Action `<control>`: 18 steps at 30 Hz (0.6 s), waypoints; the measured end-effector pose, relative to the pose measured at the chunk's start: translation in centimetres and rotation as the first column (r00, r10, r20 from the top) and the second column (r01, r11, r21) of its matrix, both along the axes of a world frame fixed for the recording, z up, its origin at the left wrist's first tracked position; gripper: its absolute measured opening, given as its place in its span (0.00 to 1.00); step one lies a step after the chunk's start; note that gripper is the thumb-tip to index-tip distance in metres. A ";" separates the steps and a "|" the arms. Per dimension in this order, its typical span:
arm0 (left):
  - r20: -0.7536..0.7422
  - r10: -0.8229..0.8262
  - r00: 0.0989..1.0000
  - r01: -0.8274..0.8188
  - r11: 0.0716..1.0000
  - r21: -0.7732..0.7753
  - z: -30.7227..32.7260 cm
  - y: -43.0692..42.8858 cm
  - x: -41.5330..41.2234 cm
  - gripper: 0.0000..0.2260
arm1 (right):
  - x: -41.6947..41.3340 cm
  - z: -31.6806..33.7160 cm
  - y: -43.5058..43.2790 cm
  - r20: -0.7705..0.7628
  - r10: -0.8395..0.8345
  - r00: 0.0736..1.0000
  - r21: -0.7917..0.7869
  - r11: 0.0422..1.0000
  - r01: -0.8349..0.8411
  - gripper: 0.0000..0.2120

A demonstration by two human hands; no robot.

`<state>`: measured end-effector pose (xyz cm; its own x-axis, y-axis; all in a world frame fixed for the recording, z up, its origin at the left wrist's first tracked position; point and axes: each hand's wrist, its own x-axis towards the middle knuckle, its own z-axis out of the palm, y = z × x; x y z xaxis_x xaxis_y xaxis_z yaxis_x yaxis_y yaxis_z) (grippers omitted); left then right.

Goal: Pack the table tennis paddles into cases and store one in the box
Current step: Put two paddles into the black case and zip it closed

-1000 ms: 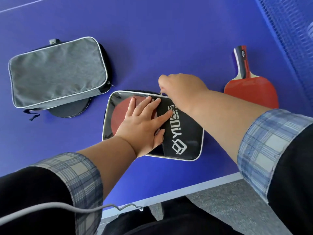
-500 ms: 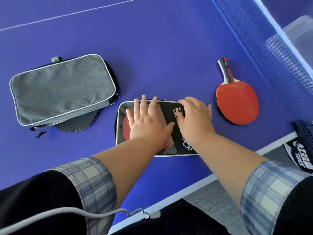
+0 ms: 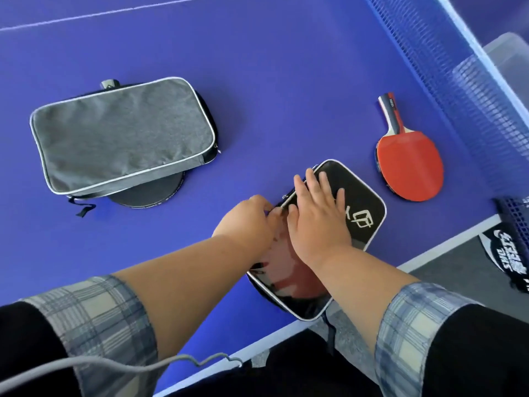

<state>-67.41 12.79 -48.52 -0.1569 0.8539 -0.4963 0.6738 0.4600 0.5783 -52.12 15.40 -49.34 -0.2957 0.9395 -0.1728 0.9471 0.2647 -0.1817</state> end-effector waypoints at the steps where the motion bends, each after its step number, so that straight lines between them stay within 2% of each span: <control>1: 0.005 -0.021 1.000 0.021 0.999 0.025 -0.1 0.1 -0.6 0.12 | 0.2 -0.2 -0.1 0.008 0.014 1.000 0.020 1.000 -0.014 0.30; 4: -0.080 -0.210 0.975 0.215 0.974 0.066 -0.4 2.2 -2.5 0.13 | 0.1 -0.5 -0.1 0.034 0.016 0.999 0.056 0.998 -0.018 0.31; 6: -0.075 -0.432 0.899 0.437 0.897 0.070 -0.3 4.1 -2.7 0.16 | -0.1 -0.6 -0.2 0.046 0.009 0.999 0.070 0.997 -0.013 0.31; 8: -0.072 -0.548 0.834 0.552 0.831 0.072 -0.3 5.3 -2.3 0.13 | -0.2 -0.6 -0.2 0.044 -0.002 0.999 0.084 0.996 -0.002 0.31; 18: -0.203 -0.563 0.801 0.594 0.786 0.168 -2.2 4.8 -3.3 0.10 | -0.2 -0.8 -0.2 0.057 -0.011 0.998 0.104 0.995 0.005 0.31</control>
